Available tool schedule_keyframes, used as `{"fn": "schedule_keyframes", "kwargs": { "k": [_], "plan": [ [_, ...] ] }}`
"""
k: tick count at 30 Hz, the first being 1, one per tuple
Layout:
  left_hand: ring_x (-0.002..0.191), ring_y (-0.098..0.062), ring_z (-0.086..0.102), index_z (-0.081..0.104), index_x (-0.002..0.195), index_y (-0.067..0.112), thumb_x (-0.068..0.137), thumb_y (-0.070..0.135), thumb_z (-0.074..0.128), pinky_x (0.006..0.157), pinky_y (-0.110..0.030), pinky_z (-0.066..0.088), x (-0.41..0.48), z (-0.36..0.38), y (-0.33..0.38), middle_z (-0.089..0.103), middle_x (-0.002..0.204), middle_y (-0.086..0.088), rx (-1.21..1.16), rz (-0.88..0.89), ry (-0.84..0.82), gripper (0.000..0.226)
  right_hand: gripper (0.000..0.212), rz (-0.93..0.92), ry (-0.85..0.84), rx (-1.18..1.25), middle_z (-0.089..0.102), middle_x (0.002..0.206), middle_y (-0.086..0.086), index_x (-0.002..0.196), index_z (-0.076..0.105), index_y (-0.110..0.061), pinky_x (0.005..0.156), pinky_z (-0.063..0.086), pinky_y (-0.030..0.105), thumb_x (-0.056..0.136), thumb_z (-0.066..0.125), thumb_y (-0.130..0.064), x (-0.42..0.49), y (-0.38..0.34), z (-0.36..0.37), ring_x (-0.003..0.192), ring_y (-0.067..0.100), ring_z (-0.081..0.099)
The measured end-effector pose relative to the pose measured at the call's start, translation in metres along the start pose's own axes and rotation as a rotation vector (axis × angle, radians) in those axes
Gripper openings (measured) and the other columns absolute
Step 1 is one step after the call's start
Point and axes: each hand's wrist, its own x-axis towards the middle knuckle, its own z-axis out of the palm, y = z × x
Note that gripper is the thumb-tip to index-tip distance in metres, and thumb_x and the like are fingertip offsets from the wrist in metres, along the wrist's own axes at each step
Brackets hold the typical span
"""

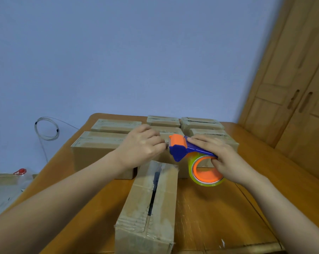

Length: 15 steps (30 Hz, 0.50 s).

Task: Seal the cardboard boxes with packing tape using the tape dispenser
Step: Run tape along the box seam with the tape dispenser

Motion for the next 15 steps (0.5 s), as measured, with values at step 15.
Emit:
{"fn": "schedule_keyframes", "kwargs": {
  "k": [15],
  "plan": [
    [0.089, -0.021, 0.071, 0.075, 0.085, 0.017, 0.089, 0.013, 0.065, 0.092, -0.046, 0.046, -0.054, 0.007, -0.025, 0.075, 0.087, -0.001, 0.118, -0.077, 0.036, 0.011, 0.098, -0.029, 0.071, -0.157, 0.043, 0.144, -0.006, 0.143, 0.025, -0.046, 0.095, 0.044, 0.042, 0.076, 0.056, 0.018, -0.034, 0.036, -0.003, 0.124, 0.025, 0.043]
  ]
}}
